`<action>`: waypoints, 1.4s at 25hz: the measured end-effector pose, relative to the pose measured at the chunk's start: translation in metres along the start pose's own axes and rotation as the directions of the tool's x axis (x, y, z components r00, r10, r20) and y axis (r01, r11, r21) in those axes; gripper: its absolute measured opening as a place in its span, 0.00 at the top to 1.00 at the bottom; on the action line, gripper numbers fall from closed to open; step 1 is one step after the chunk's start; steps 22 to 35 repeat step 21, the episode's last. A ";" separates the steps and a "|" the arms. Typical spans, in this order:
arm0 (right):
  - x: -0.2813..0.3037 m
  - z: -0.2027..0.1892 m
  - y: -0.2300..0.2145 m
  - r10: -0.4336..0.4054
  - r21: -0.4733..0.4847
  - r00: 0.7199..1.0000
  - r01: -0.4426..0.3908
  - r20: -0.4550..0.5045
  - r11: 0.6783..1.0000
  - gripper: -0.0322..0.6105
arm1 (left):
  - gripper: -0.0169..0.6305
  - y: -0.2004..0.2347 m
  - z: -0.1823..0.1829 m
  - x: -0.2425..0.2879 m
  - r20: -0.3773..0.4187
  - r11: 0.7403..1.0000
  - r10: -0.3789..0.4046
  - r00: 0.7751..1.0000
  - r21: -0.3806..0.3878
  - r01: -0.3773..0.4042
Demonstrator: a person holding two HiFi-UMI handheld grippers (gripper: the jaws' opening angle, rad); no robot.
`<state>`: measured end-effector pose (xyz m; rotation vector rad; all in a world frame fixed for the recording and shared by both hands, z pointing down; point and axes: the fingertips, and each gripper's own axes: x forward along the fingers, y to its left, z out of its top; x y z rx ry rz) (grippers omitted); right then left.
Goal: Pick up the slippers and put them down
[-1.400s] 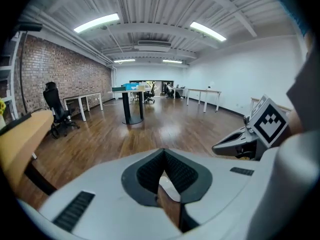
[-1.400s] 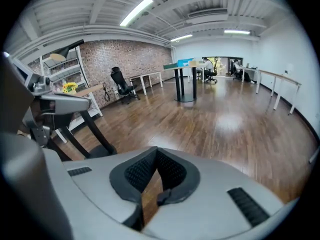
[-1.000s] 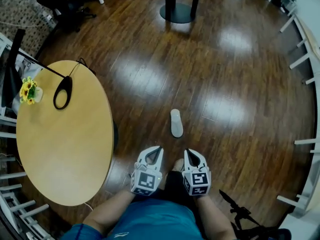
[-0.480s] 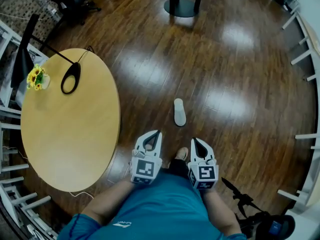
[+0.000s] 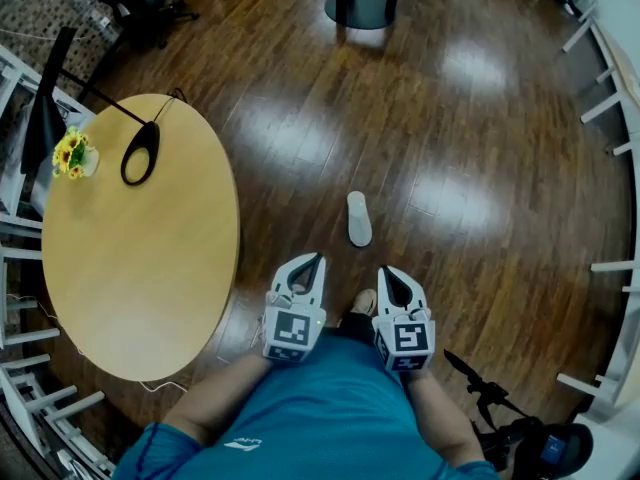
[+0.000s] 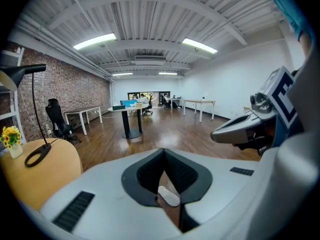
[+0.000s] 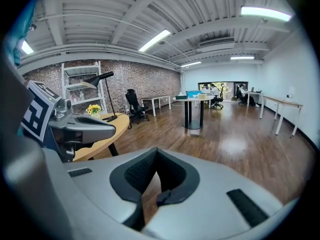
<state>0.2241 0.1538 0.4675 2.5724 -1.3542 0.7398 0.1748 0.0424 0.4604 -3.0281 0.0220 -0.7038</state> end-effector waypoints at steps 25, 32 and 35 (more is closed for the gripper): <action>0.007 -0.001 0.000 0.025 -0.014 1.000 -0.025 0.001 1.000 0.93 | 0.97 0.000 0.003 0.007 0.011 1.000 -0.004 1.000 -0.011 0.004; 0.007 -0.001 0.000 0.025 -0.014 1.000 -0.025 0.001 1.000 0.93 | 0.97 0.000 0.003 0.007 0.011 1.000 -0.004 1.000 -0.011 0.004; 0.007 -0.001 0.000 0.025 -0.014 1.000 -0.025 0.001 1.000 0.93 | 0.97 0.000 0.003 0.007 0.011 1.000 -0.004 1.000 -0.011 0.004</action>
